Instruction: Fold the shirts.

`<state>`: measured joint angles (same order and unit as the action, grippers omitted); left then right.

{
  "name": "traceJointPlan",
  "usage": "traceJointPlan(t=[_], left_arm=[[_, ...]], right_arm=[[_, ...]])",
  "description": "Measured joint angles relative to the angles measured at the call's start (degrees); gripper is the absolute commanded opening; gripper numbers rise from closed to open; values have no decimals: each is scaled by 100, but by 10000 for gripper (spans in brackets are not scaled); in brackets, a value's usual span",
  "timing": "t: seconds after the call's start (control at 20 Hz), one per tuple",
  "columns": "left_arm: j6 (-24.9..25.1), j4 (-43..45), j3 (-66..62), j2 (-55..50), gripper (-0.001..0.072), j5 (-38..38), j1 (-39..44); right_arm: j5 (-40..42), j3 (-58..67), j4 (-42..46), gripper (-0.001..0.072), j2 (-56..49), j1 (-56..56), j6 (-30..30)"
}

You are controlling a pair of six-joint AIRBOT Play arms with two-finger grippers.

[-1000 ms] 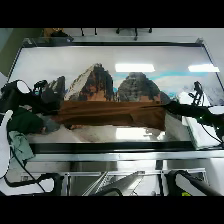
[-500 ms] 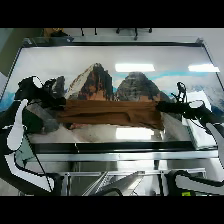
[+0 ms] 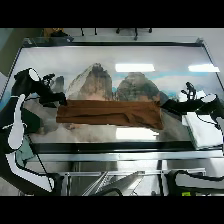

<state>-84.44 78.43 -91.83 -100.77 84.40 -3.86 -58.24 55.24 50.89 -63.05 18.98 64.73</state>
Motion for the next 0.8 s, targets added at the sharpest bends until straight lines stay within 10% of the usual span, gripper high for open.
traceJointPlan(t=[0.3,0.4,0.45,0.5,0.55,0.8], left_arm=[[15,-732,-555,0,686,310,44],[55,-1213,-634,0,490,330,55],[92,-1447,-656,0,316,328,70],[138,-1670,-671,0,168,319,98],[179,-1864,-682,0,105,289,149],[304,-2297,-695,-87,106,24,824]], right_arm=[[-553,39,-785,642,-743,4,-356],[-621,44,-1060,640,-876,-107,-579],[-616,46,-1154,540,-922,-168,-654],[-577,44,-1193,244,-960,-225,-732],[-485,35,-1150,95,-1003,-275,-772],[-492,122,-1364,24,-918,-382,-1056]])
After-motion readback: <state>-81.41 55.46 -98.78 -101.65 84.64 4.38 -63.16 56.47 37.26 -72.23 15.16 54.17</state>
